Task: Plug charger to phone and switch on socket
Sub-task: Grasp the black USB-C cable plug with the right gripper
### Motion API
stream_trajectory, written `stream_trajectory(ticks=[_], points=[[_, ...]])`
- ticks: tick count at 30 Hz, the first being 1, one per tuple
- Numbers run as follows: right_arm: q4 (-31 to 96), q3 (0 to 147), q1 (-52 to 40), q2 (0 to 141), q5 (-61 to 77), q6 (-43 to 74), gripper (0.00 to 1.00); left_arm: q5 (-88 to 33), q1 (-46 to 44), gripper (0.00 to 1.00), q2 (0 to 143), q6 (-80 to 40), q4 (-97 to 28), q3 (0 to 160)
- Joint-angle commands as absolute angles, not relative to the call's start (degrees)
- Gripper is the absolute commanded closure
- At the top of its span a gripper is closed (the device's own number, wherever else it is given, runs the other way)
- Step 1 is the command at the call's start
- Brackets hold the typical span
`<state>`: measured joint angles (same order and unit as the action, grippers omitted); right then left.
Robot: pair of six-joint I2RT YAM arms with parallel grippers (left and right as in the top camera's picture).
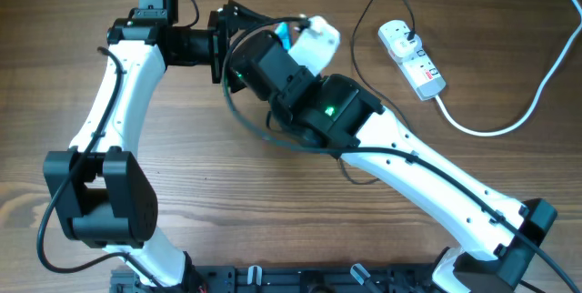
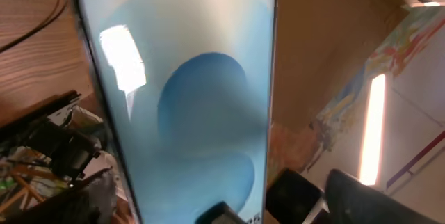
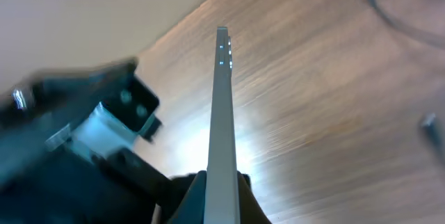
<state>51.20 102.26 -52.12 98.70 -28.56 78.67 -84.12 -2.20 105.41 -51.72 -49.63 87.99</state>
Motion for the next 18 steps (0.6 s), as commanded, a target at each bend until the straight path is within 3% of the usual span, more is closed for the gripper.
stream_trajectory(ticks=[1,5,10,17,18], points=[[51.03,103.39,-52.42,98.74,-31.03,103.37,0.96,-84.73,-2.33,0.23,103.88,-53.21,-49.43,88.95],[50.74,103.39,-52.53,97.80,-29.82,108.25,0.96,-81.65,-2.33,0.47,103.88,-55.31,-49.41,88.95],[50.46,103.39,-52.53,97.27,-24.34,112.68,0.96,-83.24,-2.33,0.51,103.88,-56.25,-49.43,88.95],[49.76,103.39,-52.53,96.84,-22.02,112.64,0.96,-85.25,-2.33,0.64,103.88,-56.25,-49.43,88.95],[49.71,103.39,-52.53,96.51,-20.88,112.68,0.96,-85.25,-2.33,0.69,103.88,-56.25,-49.43,88.95]])
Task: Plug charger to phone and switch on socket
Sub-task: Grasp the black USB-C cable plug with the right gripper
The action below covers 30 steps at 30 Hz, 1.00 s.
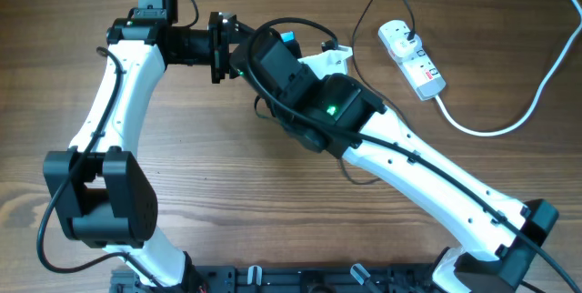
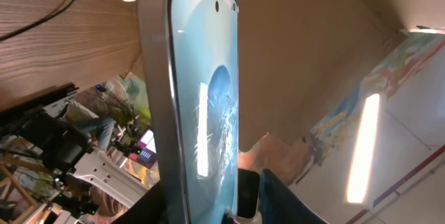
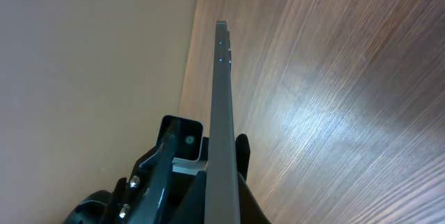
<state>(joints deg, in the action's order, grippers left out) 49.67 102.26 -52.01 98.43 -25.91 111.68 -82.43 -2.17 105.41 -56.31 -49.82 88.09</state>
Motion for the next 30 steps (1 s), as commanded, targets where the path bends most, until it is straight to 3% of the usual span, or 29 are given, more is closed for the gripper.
stream_trajectory(ticks=[1,3,6,7,9,10,12,14,19,23,27,29,30], points=[[49.71,103.39,-52.53,96.40,-20.60,112.68,0.96,-85.25,-2.33,0.70,103.88,-56.25,-49.43,88.95],[49.80,103.39,-52.53,96.40,-19.75,112.62,0.96,-85.25,-2.33,0.72,103.88,-56.25,-49.43,88.95],[49.82,103.39,-52.53,96.40,-16.67,112.44,0.96,-85.25,-2.33,0.87,103.88,-56.25,-49.43,88.95],[50.24,103.39,-52.53,96.40,-16.58,112.38,0.88,-85.25,-2.33,0.94,103.88,-56.25,-49.43,88.95],[50.37,103.39,-52.53,96.40,-16.60,108.22,0.52,-85.25,-2.33,0.96,103.88,-56.25,-49.43,88.95],[50.41,103.39,-52.51,96.40,-16.84,104.90,0.20,-85.23,-2.33,0.96,103.88,-56.23,-49.43,88.95],[50.37,103.39,-52.51,96.38,-17.50,100.47,0.00,-84.09,-2.33,0.96,103.88,-56.23,-49.39,88.95],[50.39,103.39,-52.47,95.70,-20.93,94.56,0.00,-79.26,-2.17,0.96,103.88,-56.14,-48.58,88.95],[51.40,103.39,-49.87,88.49,-29.95,53.65,0.00,-58.83,2.04,0.96,103.88,-49.82,-48.40,88.95],[69.23,101.93,-40.75,87.74,-27.20,45.34,0.00,-58.83,4.99,0.96,103.88,-37.19,-51.44,88.95],[68.20,88.14,-34.35,90.80,-17.47,41.98,0.02,-58.81,5.52,0.96,103.88,-35.05,-51.66,88.95],[59.29,77.65,-34.35,92.73,-13.76,39.88,0.23,-57.80,5.54,0.96,103.88,-34.89,-51.68,88.95],[54.46,74.13,-34.35,93.60,-10.28,36.69,0.24,-57.10,5.54,0.96,103.88,-34.89,-51.77,88.95]])
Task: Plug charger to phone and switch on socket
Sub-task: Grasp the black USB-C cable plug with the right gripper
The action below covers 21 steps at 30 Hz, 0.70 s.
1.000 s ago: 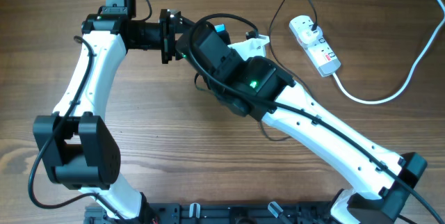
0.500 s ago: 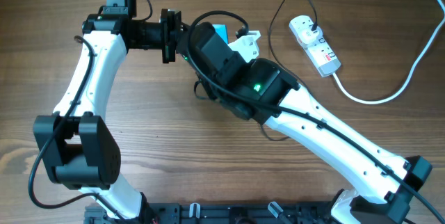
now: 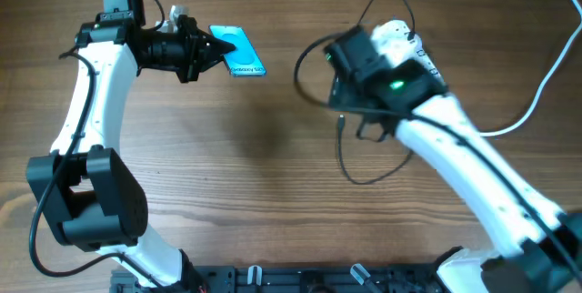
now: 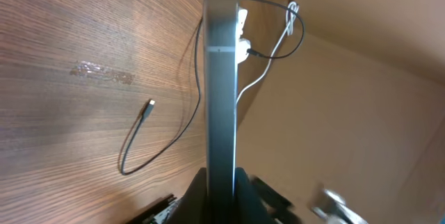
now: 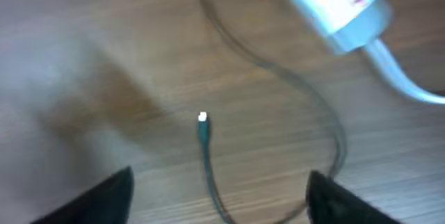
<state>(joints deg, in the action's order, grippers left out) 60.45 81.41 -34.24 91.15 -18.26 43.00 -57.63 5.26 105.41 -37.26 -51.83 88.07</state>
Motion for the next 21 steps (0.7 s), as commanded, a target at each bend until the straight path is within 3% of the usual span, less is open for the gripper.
stream_trajectory(ticks=[1,3,8,14,21], points=[[49.10,70.39,-34.30,94.70,-5.93,34.46,0.32,-56.90,5.54,0.96,103.88,-34.87,-52.14,88.95],[45.71,67.81,-34.17,97.21,-4.36,34.63,0.43,-56.90,5.54,0.96,103.88,-34.87,-52.16,88.95],[43.66,67.79,-33.67,105.56,-4.23,34.52,0.46,-56.90,5.54,0.96,103.88,-34.87,-52.16,88.95],[40.60,67.79,-26.41,109.21,5.23,27.79,0.50,-56.88,5.54,0.96,103.88,-34.89,-52.10,88.95],[39.62,67.79,-26.83,112.99,4.64,29.17,0.57,-56.90,5.54,0.96,103.88,-34.89,-52.12,88.95]])
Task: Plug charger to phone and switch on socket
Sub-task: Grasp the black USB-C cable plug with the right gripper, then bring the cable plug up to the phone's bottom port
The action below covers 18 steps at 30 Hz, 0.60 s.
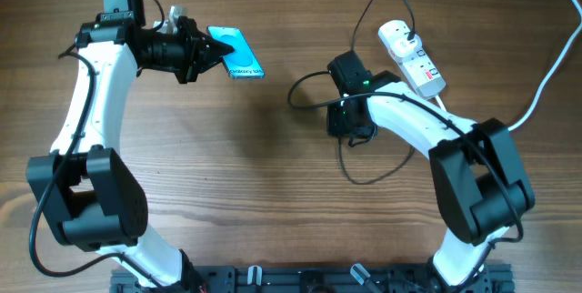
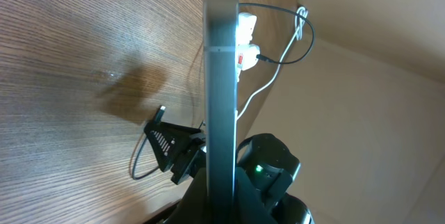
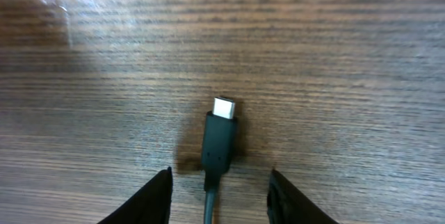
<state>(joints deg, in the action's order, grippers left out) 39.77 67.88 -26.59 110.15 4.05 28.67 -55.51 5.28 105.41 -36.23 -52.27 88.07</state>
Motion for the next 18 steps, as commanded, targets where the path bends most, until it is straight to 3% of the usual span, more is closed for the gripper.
stream_trajectory(ticks=[1,7,13,18], points=[[39.59,67.79,-26.83,113.67,4.58,29.10,0.57,-56.88,5.54,0.96,103.88,-34.87,-52.12,88.95],[41.19,67.81,-26.89,115.02,3.51,31.18,0.73,-56.88,5.54,0.96,103.88,-34.89,-52.10,88.95],[42.06,67.79,-30.33,115.02,-2.76,33.19,0.70,-56.90,5.54,0.96,103.88,-34.89,-52.12,88.95],[42.72,67.79,-30.33,115.02,-2.48,33.15,0.78,-56.90,5.54,0.96,103.88,-34.89,-52.12,88.95]])
